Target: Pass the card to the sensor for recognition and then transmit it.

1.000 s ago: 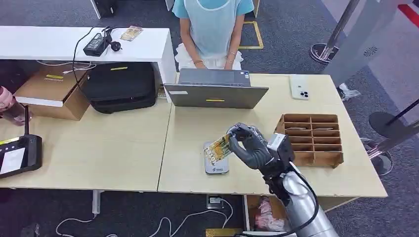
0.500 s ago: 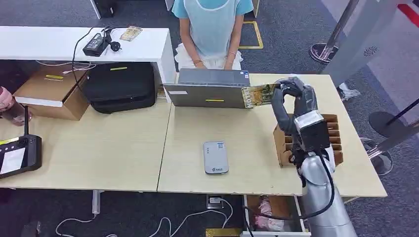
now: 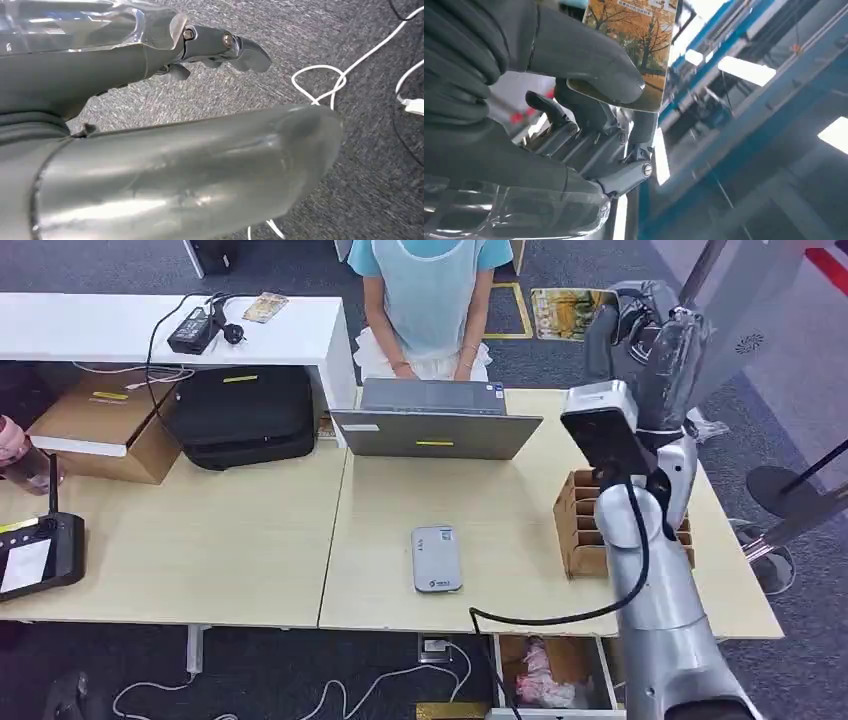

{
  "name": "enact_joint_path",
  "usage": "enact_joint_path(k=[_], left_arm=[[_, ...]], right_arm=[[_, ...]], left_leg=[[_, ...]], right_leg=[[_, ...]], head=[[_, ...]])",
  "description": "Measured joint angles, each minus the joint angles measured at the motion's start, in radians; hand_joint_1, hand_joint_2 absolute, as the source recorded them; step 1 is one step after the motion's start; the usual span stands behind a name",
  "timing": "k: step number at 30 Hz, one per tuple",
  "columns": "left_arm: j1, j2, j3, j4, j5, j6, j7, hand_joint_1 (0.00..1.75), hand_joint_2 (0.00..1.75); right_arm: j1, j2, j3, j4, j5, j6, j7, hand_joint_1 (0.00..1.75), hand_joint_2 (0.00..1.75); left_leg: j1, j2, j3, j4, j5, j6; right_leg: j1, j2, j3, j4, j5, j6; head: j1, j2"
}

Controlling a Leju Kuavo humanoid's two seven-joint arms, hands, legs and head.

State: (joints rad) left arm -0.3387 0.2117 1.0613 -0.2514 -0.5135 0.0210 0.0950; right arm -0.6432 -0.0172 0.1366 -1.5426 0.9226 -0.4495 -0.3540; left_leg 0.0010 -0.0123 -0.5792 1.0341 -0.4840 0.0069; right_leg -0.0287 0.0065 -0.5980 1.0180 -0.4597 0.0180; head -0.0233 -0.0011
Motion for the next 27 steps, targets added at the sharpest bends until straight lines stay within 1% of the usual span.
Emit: enact_joint_path(k=[12,17,24,27], left_arm=[[-0.009,0.003,0.000,0.000,-0.012,-0.004,0.017,0.00,0.00],[-0.010,0.007,0.000,0.000,-0.013,-0.006,0.017,0.00,0.00],[-0.011,0.007,0.000,0.000,-0.014,-0.010,0.017,0.00,0.00],[-0.011,0.007,0.000,0.000,-0.017,-0.011,0.017,0.00,0.00]], right_arm=[[-0.114,0.035,0.113,0.151,0.295,-0.066,0.087,1.75,1.75],[-0.136,0.045,0.136,0.196,0.306,-0.073,0.093,1.75,1.75],[-0.148,0.049,0.146,0.227,0.317,-0.074,0.096,1.75,1.75],[-0.171,0.056,0.156,0.270,0.345,-0.074,0.119,1.75,1.75]], left_leg=[[0.000,0.000,0.000,0.000,0.000,0.000],[0.000,-0.001,0.000,0.000,0.000,0.000],[0.000,0.000,0.000,0.000,0.000,0.000],[0.000,0.000,0.000,0.000,0.000,0.000]], right_leg=[[0.000,0.000,0.000,0.000,0.000,0.000],[0.000,0.000,0.000,0.000,0.000,0.000],[0.000,0.000,0.000,0.000,0.000,0.000],[0.000,0.000,0.000,0.000,0.000,0.000]], head=[[0.000,0.000],[0.001,0.000],[0.000,0.000],[0.000,0.000]])
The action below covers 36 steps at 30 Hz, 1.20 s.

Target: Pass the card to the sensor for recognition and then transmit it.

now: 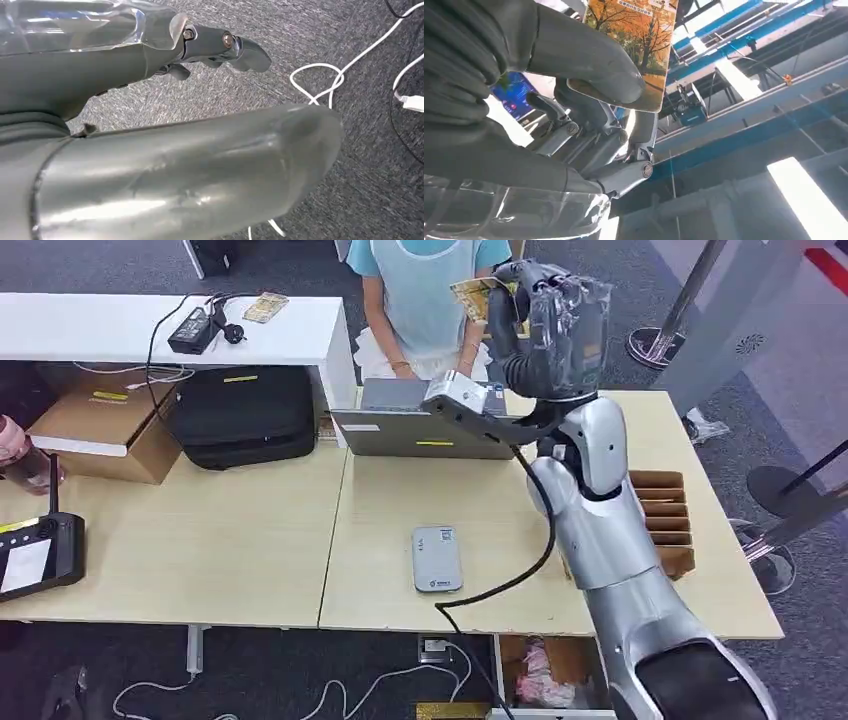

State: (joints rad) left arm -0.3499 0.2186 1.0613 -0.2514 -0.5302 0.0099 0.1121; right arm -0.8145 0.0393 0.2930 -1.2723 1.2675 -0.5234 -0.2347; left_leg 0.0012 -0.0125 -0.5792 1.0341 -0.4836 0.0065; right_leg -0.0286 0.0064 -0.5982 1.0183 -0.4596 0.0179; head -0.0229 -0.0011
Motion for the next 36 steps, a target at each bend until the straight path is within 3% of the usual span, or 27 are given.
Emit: enact_joint_path(k=[5,11,20,36], left_arm=[[-0.010,-0.002,0.000,0.000,-0.026,-0.003,0.005,0.00,0.00],[-0.038,-0.010,-0.001,0.000,-0.039,0.001,0.021,0.00,0.00],[-0.054,-0.020,-0.002,0.000,-0.048,0.000,0.023,0.00,0.00],[-0.092,-0.044,-0.029,0.000,-0.074,0.000,0.042,0.00,0.00]], right_arm=[[-0.079,0.002,0.032,0.126,0.138,-0.019,0.081,1.75,1.75],[-0.187,0.005,0.059,0.318,0.161,-0.006,0.096,1.75,1.75],[-0.331,0.056,0.105,0.608,0.198,0.066,0.146,1.75,1.75],[-0.383,0.060,0.116,0.782,0.210,0.112,0.180,1.75,1.75]], left_leg=[[0.000,0.000,0.000,0.000,0.001,0.000],[0.000,0.000,0.000,0.000,0.002,-0.001],[0.000,-0.001,0.000,0.000,0.003,-0.001],[0.000,0.000,0.000,0.000,0.003,-0.001]], right_leg=[[0.000,0.000,0.000,0.000,0.001,-0.001],[0.000,0.000,0.000,0.000,0.002,-0.002],[0.001,0.000,-0.001,0.000,0.002,-0.002],[0.001,0.000,-0.001,0.000,0.003,-0.002]], head=[[0.000,0.000],[0.000,0.000],[0.000,0.000],[0.000,0.000]])
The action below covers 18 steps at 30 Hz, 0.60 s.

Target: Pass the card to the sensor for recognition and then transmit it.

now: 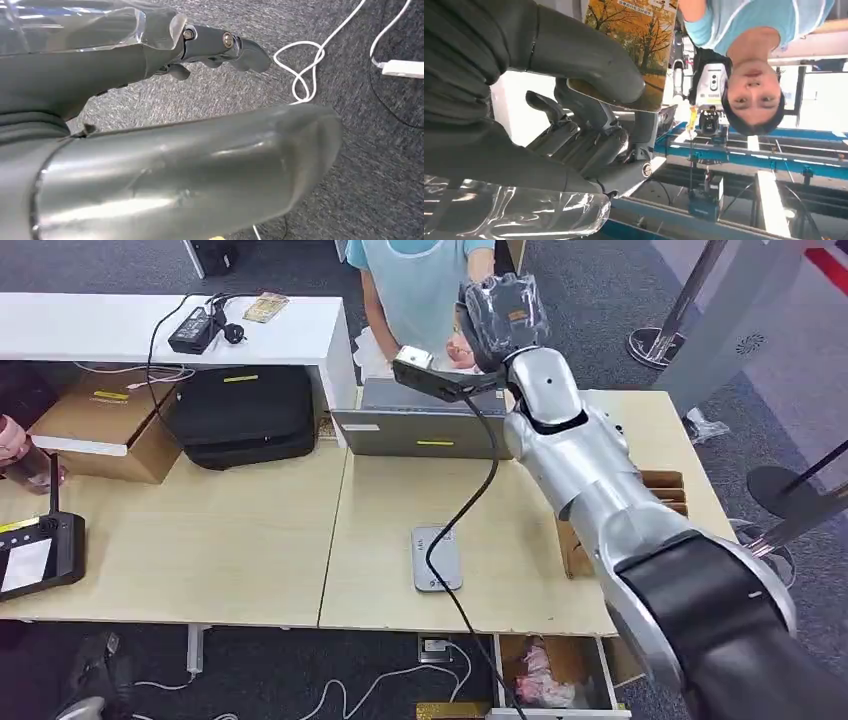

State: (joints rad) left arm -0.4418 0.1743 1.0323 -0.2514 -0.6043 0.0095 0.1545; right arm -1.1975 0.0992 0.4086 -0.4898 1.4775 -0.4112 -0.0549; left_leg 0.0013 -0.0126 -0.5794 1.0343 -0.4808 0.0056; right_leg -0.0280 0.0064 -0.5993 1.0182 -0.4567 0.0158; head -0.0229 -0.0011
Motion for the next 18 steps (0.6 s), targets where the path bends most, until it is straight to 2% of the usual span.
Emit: enact_joint_path(k=[9,10,11,12,18], left_arm=[[-0.011,-0.010,-0.013,0.000,-0.010,0.000,0.007,0.00,0.00],[-0.012,-0.010,-0.014,0.000,-0.010,0.000,0.010,0.00,0.00],[-0.012,-0.011,-0.015,0.000,-0.011,0.000,0.011,0.00,0.00],[-0.013,-0.012,-0.016,0.000,-0.011,0.000,0.011,0.00,0.00],[-0.013,-0.015,-0.021,0.000,-0.011,-0.002,0.013,0.00,0.00]], right_arm=[[-0.010,-0.005,0.000,0.029,-0.004,0.010,0.012,1.75,1.75],[-0.010,-0.005,0.000,0.031,-0.004,0.010,0.012,1.61,1.75],[-0.011,-0.006,0.000,0.033,-0.003,0.010,0.012,1.61,1.75],[-0.011,-0.008,0.000,0.035,-0.002,0.011,0.012,0.00,1.75],[-0.011,-0.011,0.000,0.047,0.001,0.011,0.021,0.00,1.75]], left_leg=[[0.000,0.000,0.000,0.000,0.000,0.000],[0.000,0.000,0.000,0.000,0.000,0.000],[0.000,0.000,0.000,0.000,0.000,0.000],[0.000,0.000,0.000,0.000,0.000,0.000],[0.000,0.000,0.000,0.000,0.000,0.000]], right_leg=[[0.000,0.000,0.000,0.000,0.000,0.000],[0.000,0.000,0.000,0.000,0.000,0.000],[0.000,0.000,0.000,0.000,0.000,0.000],[0.000,0.000,0.000,0.000,0.000,0.000],[0.000,0.000,0.000,0.000,0.000,0.000]], head=[[0.000,0.000],[0.000,0.000],[0.000,0.000],[0.000,0.000],[0.000,0.000]])
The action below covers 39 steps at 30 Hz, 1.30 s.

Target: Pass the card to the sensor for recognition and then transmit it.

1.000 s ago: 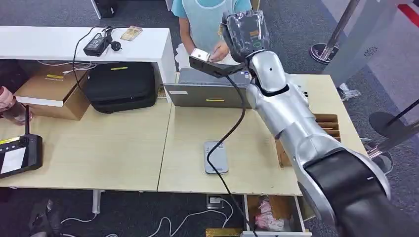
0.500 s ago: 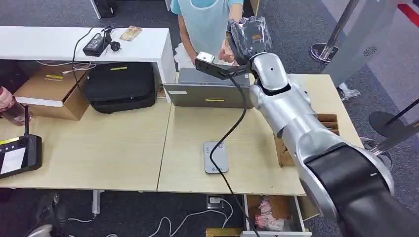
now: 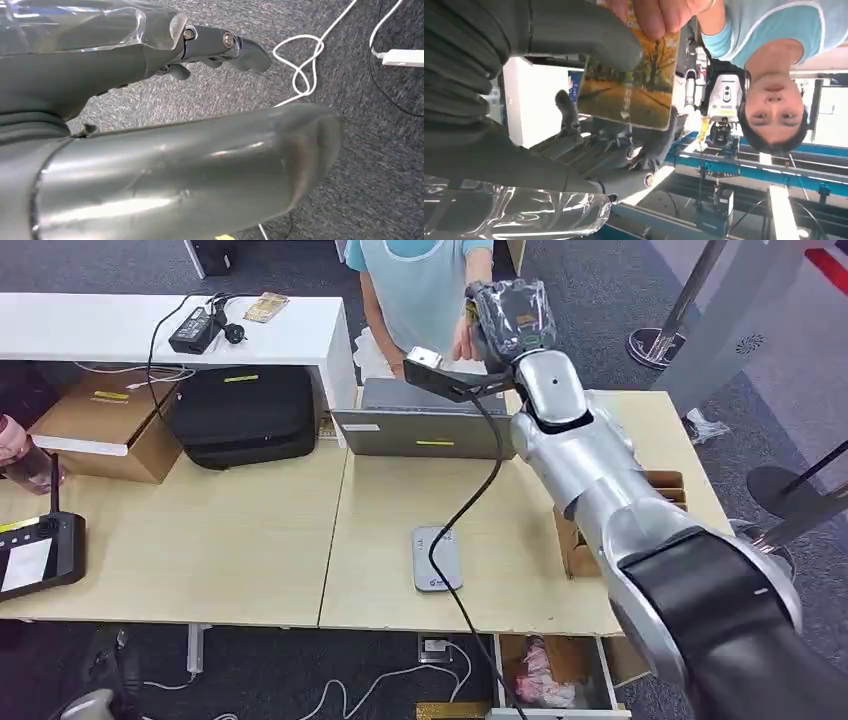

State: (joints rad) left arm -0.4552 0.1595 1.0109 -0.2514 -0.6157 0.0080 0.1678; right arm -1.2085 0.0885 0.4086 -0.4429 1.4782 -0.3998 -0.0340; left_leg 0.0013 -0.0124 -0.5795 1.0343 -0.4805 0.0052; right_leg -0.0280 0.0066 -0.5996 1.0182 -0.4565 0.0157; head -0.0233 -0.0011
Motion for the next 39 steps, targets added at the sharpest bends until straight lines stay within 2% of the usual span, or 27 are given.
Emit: enact_joint_path(k=[12,15,19,22,28,32,39], left_arm=[[-0.002,-0.006,-0.003,0.000,-0.005,-0.005,0.001,0.00,0.00],[-0.002,-0.008,-0.005,0.000,-0.001,-0.001,0.001,0.00,0.00],[-0.001,-0.009,-0.005,0.000,0.003,0.004,0.000,0.00,0.00],[0.000,-0.009,-0.005,0.000,0.005,0.006,-0.002,0.00,0.00],[0.019,-0.002,-0.005,0.000,0.015,-0.006,-0.018,0.00,0.00],[0.043,0.012,-0.005,0.000,0.020,-0.015,-0.023,0.00,0.00],[0.079,0.039,-0.005,0.000,0.024,-0.029,-0.024,0.00,0.00]], right_arm=[[0.000,-0.012,-0.001,0.004,-0.014,-0.002,0.003,0.00,1.75],[0.001,-0.019,-0.021,0.002,-0.086,-0.013,-0.014,0.00,1.75],[0.003,-0.037,-0.089,-0.032,-0.210,-0.034,-0.055,0.00,1.75],[0.007,-0.059,-0.149,-0.078,-0.298,-0.012,-0.083,0.00,1.75],[0.029,-0.135,-0.270,-0.222,-0.454,0.067,-0.135,0.00,1.75],[0.084,-0.198,-0.346,-0.371,-0.569,0.115,-0.159,0.00,1.75],[0.198,-0.302,-0.430,-0.567,-0.677,0.165,-0.207,0.00,1.75]], left_leg=[[0.000,0.000,0.000,0.000,0.000,0.000],[0.000,0.000,0.000,0.000,0.000,0.000],[0.000,0.000,0.000,0.000,0.000,0.000],[0.000,0.000,-0.001,0.000,0.000,0.000],[0.000,-0.001,-0.001,0.000,0.000,0.000],[0.000,-0.001,-0.001,0.000,0.000,0.000],[0.000,-0.001,-0.001,0.000,0.000,0.000]], right_leg=[[0.000,0.000,0.000,0.000,0.000,0.000],[0.000,0.000,0.000,0.000,0.000,0.000],[0.000,0.000,0.000,0.000,0.000,0.000],[0.000,0.000,0.000,0.000,0.000,0.000],[0.000,-0.001,0.000,-0.001,0.000,0.000],[0.000,-0.001,0.000,-0.001,0.000,0.000],[0.000,-0.001,-0.001,-0.001,0.000,0.000]], head=[[0.000,0.000],[0.000,0.000],[0.000,0.000],[0.000,0.000],[0.000,0.000],[0.000,0.000],[0.000,0.000]])
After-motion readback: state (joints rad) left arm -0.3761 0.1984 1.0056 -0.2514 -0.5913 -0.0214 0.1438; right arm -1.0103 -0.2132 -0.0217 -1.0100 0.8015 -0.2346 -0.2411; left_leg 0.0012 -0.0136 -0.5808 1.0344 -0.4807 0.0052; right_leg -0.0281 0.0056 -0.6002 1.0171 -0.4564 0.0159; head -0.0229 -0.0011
